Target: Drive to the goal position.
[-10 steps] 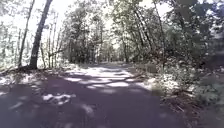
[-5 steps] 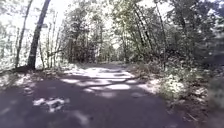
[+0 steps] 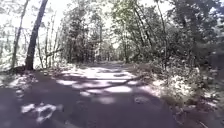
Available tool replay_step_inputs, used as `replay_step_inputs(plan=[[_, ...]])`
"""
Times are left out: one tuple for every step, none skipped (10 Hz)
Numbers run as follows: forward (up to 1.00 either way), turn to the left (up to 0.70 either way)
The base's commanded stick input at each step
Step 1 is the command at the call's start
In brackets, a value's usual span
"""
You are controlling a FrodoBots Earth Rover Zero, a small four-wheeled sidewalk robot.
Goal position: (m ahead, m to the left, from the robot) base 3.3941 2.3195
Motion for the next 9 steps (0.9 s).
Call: replay_step_inputs(plan=[[0.45,0.0],[0.45,0.0],[0.45,0.0],[0.45,0.0],[0.45,0.0],[0.45,-0.02],[0.45,-0.17],[0.45,-0.27],[0.45,-0.27]])
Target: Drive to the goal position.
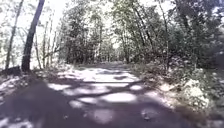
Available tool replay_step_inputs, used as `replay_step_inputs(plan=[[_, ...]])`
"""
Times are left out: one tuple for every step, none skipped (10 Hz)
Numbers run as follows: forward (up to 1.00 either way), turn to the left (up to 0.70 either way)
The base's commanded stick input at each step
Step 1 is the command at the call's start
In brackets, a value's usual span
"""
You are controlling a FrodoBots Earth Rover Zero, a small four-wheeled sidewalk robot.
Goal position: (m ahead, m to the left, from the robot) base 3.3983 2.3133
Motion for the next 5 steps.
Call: replay_step_inputs(plan=[[0.45,-0.18],[0.45,0.0],[0.45,0.0],[0.45,0.0],[0.45,0.0]])
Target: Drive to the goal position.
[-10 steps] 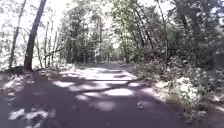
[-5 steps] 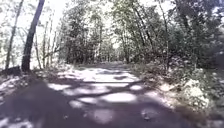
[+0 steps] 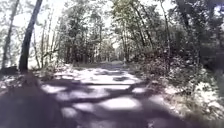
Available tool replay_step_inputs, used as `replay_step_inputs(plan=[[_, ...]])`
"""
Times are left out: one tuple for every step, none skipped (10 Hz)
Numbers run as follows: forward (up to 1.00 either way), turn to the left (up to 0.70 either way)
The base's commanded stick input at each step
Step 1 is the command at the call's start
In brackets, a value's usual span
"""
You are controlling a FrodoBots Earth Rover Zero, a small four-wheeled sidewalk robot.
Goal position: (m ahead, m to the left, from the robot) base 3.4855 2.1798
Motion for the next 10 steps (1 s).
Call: replay_step_inputs(plan=[[0.45,0.0],[0.45,0.0],[0.45,0.0],[0.45,0.0],[0.45,0.0],[0.45,0.0],[0.45,0.0],[0.45,0.0],[0.45,0.0],[0.45,0.0]])
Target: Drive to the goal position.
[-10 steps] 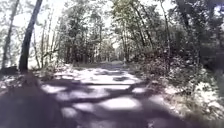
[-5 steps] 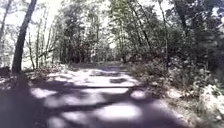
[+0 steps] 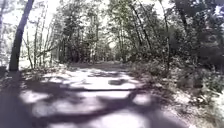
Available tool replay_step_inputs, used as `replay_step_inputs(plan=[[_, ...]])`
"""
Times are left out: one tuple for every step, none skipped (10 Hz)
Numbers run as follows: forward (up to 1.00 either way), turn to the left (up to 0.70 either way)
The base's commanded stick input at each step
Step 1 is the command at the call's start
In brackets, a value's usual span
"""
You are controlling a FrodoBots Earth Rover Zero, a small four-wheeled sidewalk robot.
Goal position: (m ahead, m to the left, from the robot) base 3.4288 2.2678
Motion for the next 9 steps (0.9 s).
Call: replay_step_inputs(plan=[[0.45,0.0],[0.45,0.0],[0.45,0.0],[0.45,0.0],[0.45,0.0],[0.45,0.16],[0.45,0.27],[0.45,0.27],[0.45,0.27]])
